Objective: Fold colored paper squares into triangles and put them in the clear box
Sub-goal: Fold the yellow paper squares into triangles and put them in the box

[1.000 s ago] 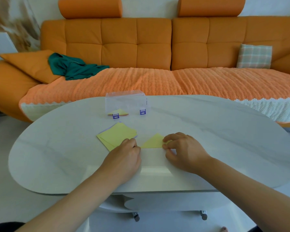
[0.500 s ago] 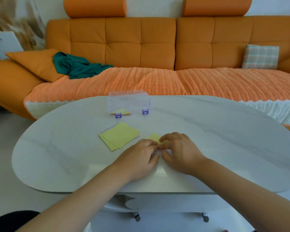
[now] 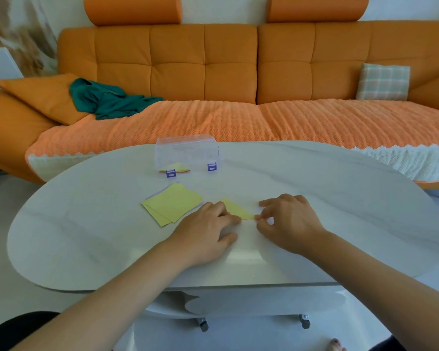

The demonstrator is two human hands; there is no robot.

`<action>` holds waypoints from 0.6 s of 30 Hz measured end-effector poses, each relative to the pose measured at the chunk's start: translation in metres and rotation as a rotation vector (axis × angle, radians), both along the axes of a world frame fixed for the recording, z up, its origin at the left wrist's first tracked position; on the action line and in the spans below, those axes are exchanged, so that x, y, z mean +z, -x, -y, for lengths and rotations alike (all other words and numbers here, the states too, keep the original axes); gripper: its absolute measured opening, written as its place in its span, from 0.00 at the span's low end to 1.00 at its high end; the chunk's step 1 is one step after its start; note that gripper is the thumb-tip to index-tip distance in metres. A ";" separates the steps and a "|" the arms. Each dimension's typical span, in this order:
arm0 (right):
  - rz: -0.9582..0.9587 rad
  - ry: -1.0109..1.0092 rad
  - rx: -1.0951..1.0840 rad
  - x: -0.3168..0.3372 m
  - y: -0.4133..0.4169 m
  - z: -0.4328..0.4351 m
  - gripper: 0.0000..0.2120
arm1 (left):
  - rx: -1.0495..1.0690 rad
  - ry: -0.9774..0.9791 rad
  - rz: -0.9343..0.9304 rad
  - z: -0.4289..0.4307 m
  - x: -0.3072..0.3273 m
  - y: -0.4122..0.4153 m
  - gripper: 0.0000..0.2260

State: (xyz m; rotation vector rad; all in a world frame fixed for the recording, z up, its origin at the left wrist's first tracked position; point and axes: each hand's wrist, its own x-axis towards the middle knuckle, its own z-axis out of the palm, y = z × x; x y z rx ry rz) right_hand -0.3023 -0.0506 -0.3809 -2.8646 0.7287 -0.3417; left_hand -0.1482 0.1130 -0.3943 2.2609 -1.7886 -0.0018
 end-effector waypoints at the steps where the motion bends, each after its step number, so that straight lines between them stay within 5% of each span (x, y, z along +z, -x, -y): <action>1: 0.001 0.010 0.008 -0.001 0.001 0.000 0.14 | -0.002 0.009 -0.011 0.000 -0.001 -0.001 0.19; 11: 0.079 0.042 0.090 -0.005 0.003 0.010 0.12 | -0.007 0.157 -0.268 0.007 0.004 -0.031 0.08; 18: 0.084 -0.023 0.247 -0.006 -0.021 0.007 0.17 | -0.143 0.183 -0.144 0.017 0.003 -0.041 0.07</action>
